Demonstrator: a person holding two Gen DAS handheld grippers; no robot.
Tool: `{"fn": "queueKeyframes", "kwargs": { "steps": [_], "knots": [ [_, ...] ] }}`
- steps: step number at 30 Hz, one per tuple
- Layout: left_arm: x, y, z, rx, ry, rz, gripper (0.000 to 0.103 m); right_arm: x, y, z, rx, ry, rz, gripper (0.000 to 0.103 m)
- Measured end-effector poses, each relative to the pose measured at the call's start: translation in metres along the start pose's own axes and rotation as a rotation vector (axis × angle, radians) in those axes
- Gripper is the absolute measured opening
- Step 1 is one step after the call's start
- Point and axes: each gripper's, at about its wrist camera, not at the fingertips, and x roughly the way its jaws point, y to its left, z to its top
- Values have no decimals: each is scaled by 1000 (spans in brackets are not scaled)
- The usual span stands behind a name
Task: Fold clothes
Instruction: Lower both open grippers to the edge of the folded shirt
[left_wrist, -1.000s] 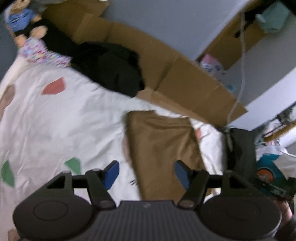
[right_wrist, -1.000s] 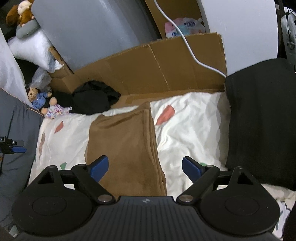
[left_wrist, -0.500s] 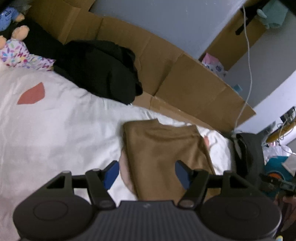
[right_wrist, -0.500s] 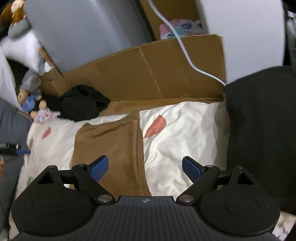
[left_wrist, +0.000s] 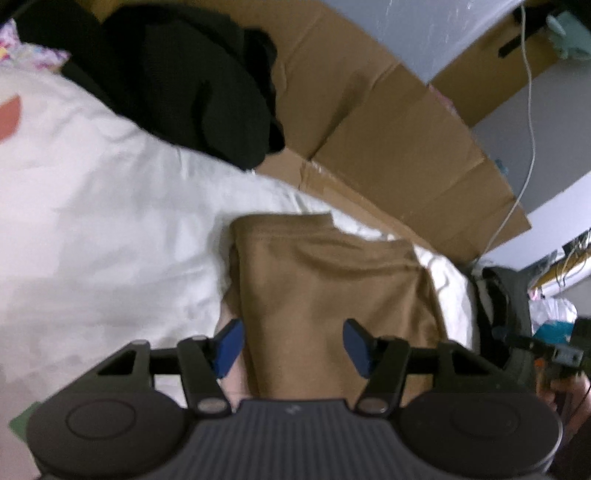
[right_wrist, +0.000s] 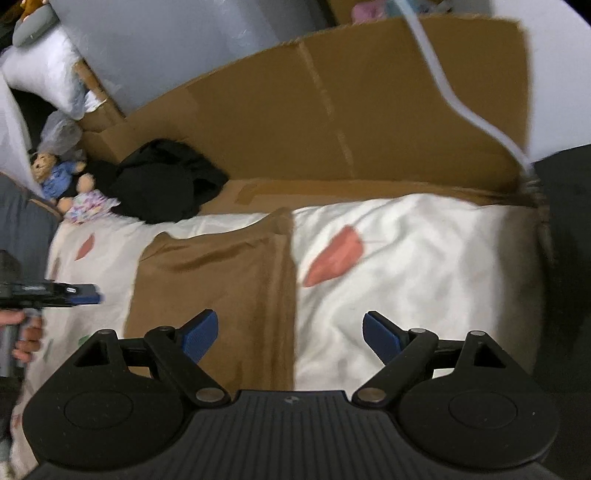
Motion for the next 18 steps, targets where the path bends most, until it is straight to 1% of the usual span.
{"fn": "queueKeyframes", "kwargs": {
  "steps": [1,3,9,13,15,16,18],
  "knots": [
    [4,3,1,-7,6,-2,62,2,0,1,-1,3,4,89],
    [10,8,2,-11,9,-4,63,20,0,7,6,35,31,84],
    [20,28,3,-80,18,-16,63,58,0,18,30,79,88,84],
    [23,38,5,-109,6,-55,63,81,-5,27,47,93,112,84],
    [26,40,5,-122,9,-80,63,92,-9,32,62,100,126,78],
    [28,42,4,-128,12,-87,62,99,-11,34,72,105,136,77],
    [32,43,4,-134,14,-94,62,109,-13,37,87,114,143,69]
  ]
}}
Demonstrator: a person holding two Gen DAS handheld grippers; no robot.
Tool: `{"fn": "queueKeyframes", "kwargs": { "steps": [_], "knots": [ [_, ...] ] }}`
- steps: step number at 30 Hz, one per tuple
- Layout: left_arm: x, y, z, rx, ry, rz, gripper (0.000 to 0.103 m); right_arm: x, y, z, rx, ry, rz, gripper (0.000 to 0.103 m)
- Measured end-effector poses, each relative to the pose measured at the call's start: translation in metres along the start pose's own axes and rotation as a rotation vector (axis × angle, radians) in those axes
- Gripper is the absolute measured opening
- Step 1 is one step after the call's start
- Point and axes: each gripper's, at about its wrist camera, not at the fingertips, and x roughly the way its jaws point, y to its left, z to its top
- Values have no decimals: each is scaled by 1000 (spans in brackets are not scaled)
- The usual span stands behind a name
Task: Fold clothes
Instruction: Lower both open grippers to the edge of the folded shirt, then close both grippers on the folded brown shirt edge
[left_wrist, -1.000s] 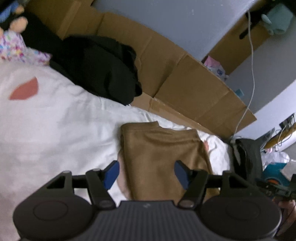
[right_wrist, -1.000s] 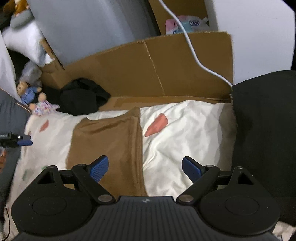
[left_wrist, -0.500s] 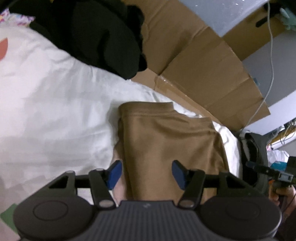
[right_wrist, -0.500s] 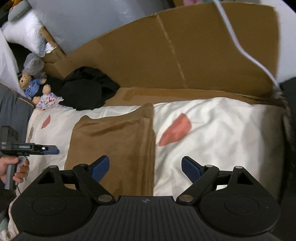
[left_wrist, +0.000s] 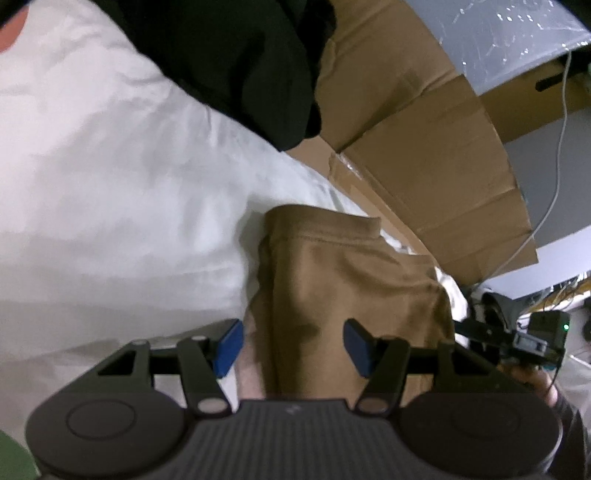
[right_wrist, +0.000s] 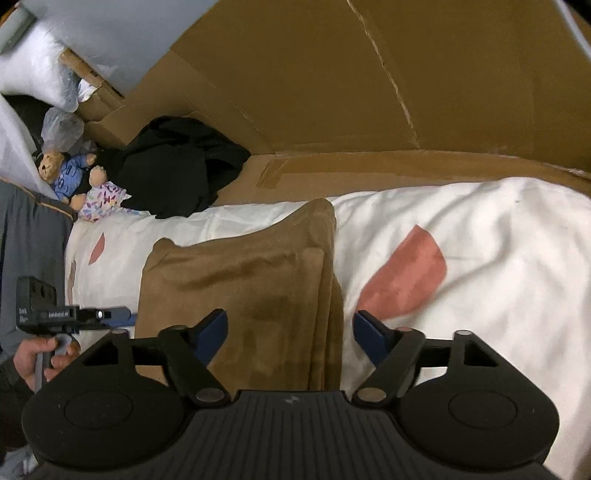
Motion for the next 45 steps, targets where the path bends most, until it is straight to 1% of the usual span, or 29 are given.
{"fn": "queueKeyframes", "kwargs": {
  "steps": [1,3,5,6,7,8,9,13,19,27,29,33,36,39,40,41,42,45],
  "knots": [
    [2,1,0,0,2,-4,62,4,-1,2,5,4,-3,68],
    [6,2,0,5,8,-6,58,10,-5,4,16,4,-6,65],
    [8,2,1,0,13,-8,34,15,-9,5,34,9,7,61],
    [10,3,1,-2,17,-10,30,17,-10,6,36,14,7,54],
    [11,3,1,-3,22,-12,28,19,-11,6,36,20,6,51],
    [13,1,0,1,25,-10,28,22,-12,6,33,31,4,46],
    [14,1,0,-1,24,-10,28,25,-11,6,28,35,5,44],
    [19,2,0,-21,14,-23,28,32,-14,9,37,43,10,43],
    [31,-6,7,5,8,-18,28,37,-20,12,34,42,7,43],
    [35,-8,4,-4,4,-33,28,42,-20,14,52,41,17,44],
    [33,-7,2,-5,8,-35,28,42,-19,15,44,47,20,44],
    [33,-6,1,-11,7,-33,28,36,-8,14,-46,27,-1,44],
    [40,-8,5,6,6,-32,28,42,-13,15,-26,38,-4,44],
    [45,-10,10,-4,12,-35,27,47,-11,17,-21,39,-1,44],
    [45,-10,9,-4,12,-32,21,47,-10,16,-27,38,-2,42],
    [45,-11,8,-3,10,-30,16,48,-5,14,-56,37,-14,36],
    [44,-11,6,-4,7,-30,13,49,-1,13,-83,37,-26,30],
    [40,-15,2,5,-18,-36,10,48,0,11,-78,34,-32,20]
  ]
}}
